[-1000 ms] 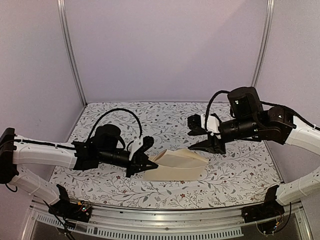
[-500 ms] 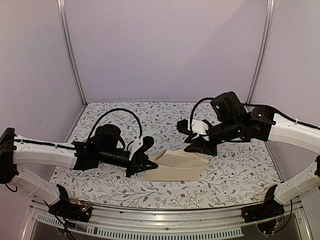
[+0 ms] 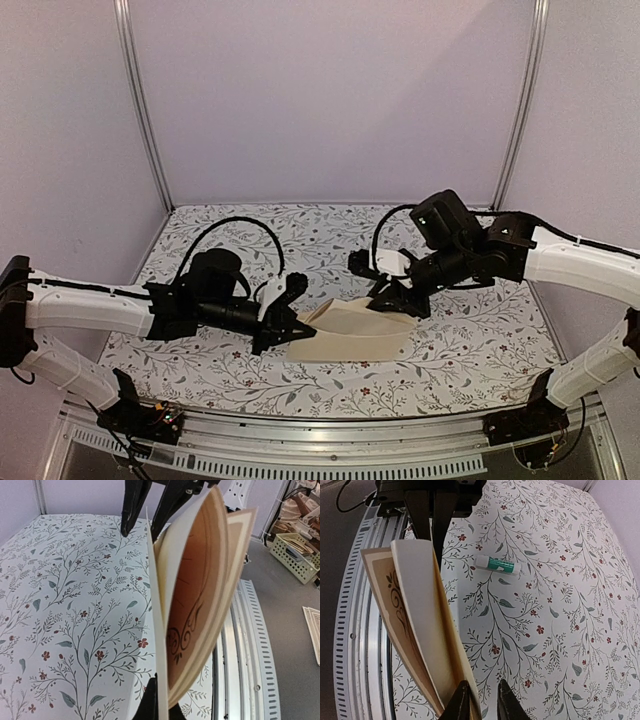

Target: Place the letter into the envelope and seal it

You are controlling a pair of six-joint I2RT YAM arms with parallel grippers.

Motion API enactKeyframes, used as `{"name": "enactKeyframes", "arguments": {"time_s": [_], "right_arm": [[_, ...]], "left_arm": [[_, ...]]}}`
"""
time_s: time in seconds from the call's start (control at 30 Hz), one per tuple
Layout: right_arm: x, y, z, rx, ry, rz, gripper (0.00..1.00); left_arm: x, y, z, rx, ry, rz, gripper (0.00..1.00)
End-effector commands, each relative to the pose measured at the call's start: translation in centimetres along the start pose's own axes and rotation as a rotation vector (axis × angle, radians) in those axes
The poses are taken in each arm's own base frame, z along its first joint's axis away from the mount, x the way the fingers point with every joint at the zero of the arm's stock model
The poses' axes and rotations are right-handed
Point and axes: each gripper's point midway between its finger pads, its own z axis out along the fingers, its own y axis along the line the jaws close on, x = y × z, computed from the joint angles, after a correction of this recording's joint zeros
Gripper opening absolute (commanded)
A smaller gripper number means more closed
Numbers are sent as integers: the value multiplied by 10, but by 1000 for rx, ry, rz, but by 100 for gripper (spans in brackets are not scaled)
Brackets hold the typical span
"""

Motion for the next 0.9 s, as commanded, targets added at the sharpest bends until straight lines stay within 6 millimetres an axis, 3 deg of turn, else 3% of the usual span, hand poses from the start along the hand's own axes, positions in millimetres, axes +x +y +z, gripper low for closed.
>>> {"name": "enactKeyframes", "arguments": {"time_s": [0.0, 0.2, 0.37, 0.43, 0.63, 0.7, 0.8, 0.87], "right_arm": [[0, 6, 4, -58, 10, 11, 23], [3, 17, 10, -133, 20, 15, 21], [7, 23, 13, -173, 29, 17, 6], [8, 23, 14, -175, 30, 21, 1], [11, 11, 16, -113, 65, 61, 0], [14, 12, 17, -120, 71, 54, 0], [16, 13, 14, -108, 70, 24, 0], [18, 14, 11, -101, 68, 4, 0]], "left_arm": [[-18, 3, -5, -7, -46, 41, 0], [-16, -3, -4, 15, -44, 65, 0], [-16, -8, -3, 31, -45, 81, 0], [-16, -8, -3, 31, -45, 83, 0], [-14, -7, -4, 23, -40, 81, 0], [-14, -7, -4, 20, -36, 76, 12], [-14, -9, -7, 24, -42, 75, 40], [-15, -12, -9, 27, -48, 78, 53]]}}
